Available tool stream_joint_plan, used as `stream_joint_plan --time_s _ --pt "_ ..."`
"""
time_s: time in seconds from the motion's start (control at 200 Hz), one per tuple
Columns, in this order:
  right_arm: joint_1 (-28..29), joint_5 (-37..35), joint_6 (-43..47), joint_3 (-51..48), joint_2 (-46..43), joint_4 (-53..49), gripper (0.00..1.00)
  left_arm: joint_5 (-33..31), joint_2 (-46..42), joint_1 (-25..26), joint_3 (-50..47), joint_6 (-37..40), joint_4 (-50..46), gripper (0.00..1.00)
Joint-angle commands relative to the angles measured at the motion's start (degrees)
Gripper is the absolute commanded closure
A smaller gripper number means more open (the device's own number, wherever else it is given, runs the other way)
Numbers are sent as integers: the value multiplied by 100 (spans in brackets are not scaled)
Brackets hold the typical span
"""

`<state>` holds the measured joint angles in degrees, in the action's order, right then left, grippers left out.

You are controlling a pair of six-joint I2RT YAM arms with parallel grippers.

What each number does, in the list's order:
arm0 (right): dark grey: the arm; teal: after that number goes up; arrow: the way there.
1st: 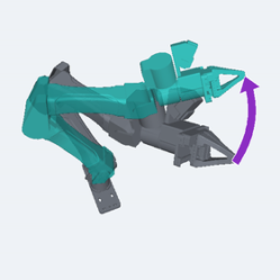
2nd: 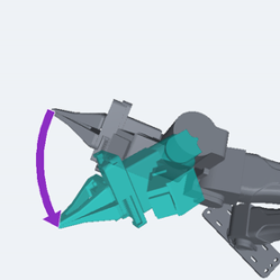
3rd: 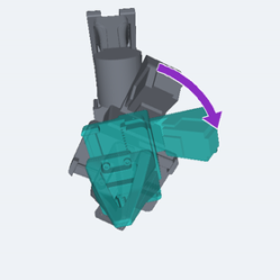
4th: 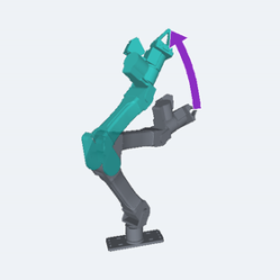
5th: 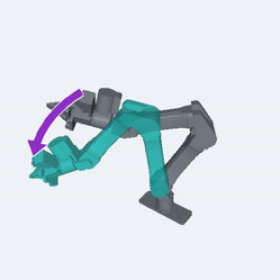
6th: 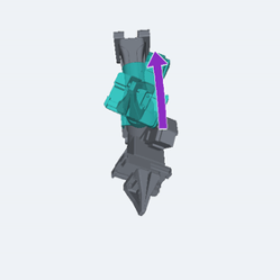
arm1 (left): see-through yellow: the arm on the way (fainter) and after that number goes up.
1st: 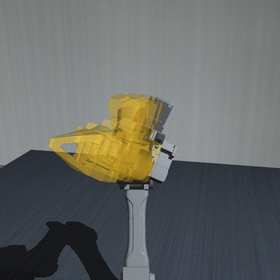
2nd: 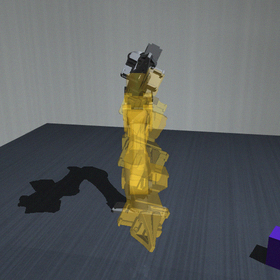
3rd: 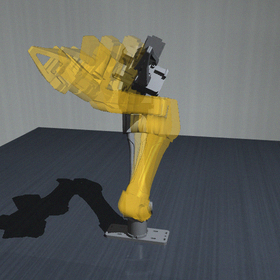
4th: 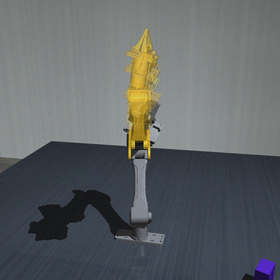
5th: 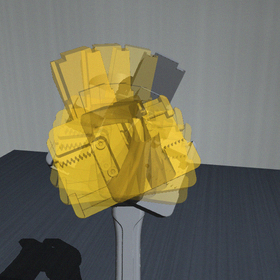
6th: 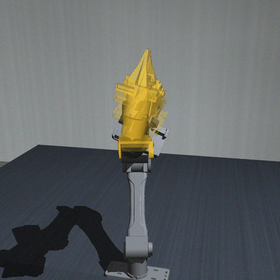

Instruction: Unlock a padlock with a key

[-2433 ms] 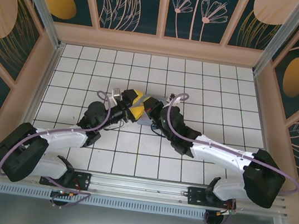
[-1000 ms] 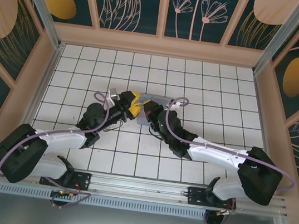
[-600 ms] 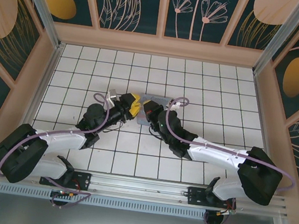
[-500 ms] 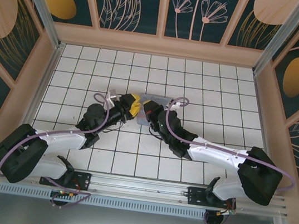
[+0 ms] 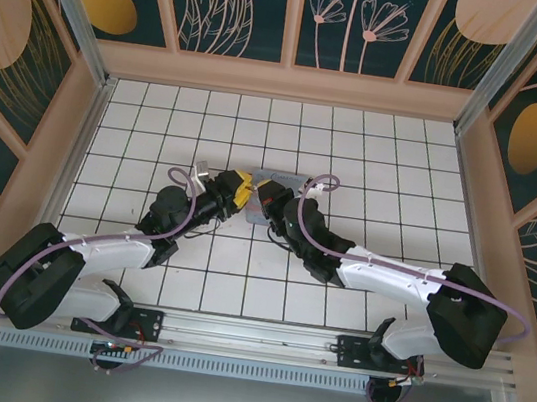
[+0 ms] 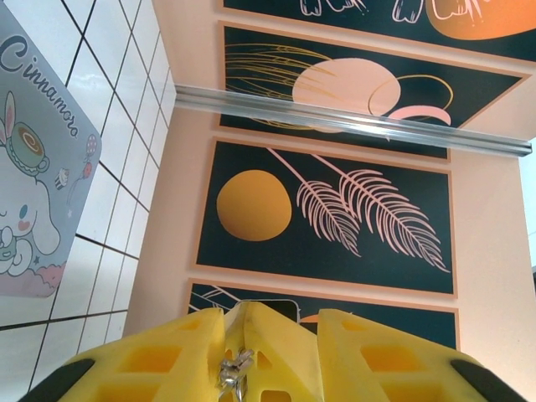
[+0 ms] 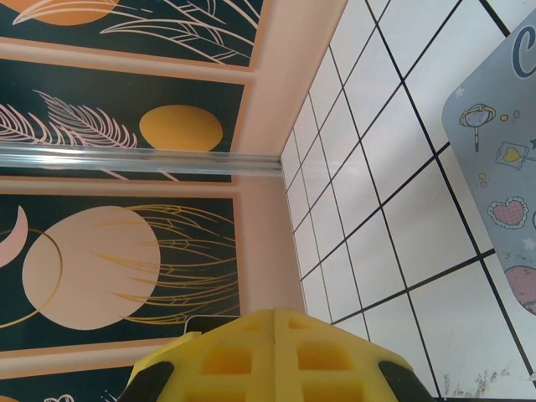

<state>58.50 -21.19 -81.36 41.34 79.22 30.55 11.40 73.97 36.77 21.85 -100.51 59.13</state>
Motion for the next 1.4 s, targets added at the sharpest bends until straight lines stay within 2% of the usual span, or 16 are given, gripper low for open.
stream_joint_plan --time_s 0.0,1.066,1.396 --pt "48 -88 -22 -8 6 107 100 -102 -129 40 -66 140 -33 66" --pt "91 -35 -52 38 111 123 100 -217 -158 41 -151 237 -170 87" --pt "78 -24 -38 95 140 42 100 -237 -193 40 -95 334 -368 100"
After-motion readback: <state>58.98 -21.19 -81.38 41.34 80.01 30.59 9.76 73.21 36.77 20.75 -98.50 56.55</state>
